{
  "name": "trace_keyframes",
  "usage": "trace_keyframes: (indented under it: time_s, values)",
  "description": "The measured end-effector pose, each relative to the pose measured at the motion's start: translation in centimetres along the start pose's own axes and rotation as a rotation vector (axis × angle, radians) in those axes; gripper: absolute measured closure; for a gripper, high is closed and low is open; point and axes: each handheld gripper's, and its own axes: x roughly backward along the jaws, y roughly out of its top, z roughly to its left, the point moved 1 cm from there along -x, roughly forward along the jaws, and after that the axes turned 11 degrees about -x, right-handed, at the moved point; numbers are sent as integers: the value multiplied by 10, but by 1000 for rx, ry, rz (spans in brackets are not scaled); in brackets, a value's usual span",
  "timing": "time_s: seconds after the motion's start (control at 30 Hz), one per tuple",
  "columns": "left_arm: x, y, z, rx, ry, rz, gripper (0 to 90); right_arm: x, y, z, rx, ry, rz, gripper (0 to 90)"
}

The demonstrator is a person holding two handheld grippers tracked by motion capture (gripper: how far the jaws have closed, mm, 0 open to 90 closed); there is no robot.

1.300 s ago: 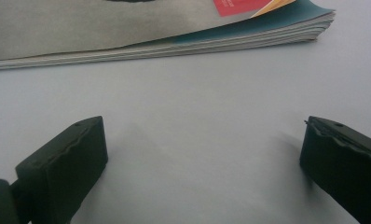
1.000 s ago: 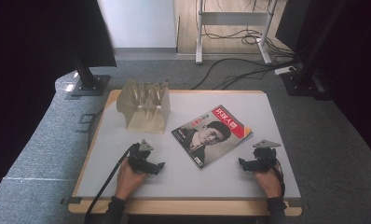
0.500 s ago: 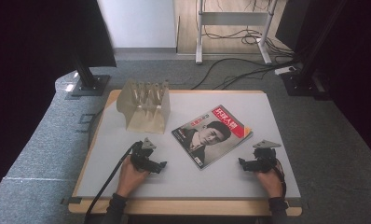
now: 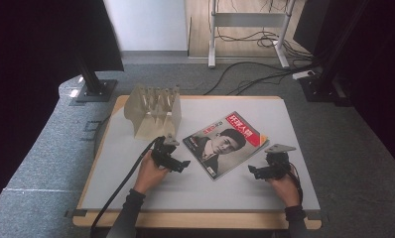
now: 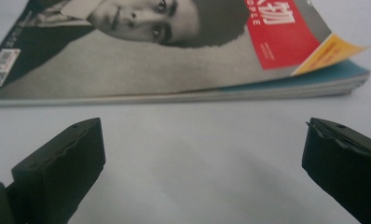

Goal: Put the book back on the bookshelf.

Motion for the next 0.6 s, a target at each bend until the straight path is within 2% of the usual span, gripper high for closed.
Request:
trace_keyframes:
  time_s: [0.03, 0.07, 0.3, 0.43, 0.47, 0.6]
  values:
    - [-5, 9, 1, -23, -6, 16, 0, -1, 4, 1, 6, 8, -2, 0]
    - [-5, 9, 1, -23, -6, 16, 0, -2, 6, 1, 8, 10, -5, 0]
    - [-24, 36, 11, -53, -13, 35, 0, -7, 19, 3, 26, 17, -14, 0]
    - [-37, 45, 17, -54, -14, 49, 0, -14, 27, 1, 35, 25, -21, 0]
    - [-40, 46, 18, -58, -11, 52, 0, -18, 31, 0, 52, 25, -18, 0]
    - [-53, 51, 19, -64, -9, 43, 0, -26, 36, -2, 59, 28, -2, 0]
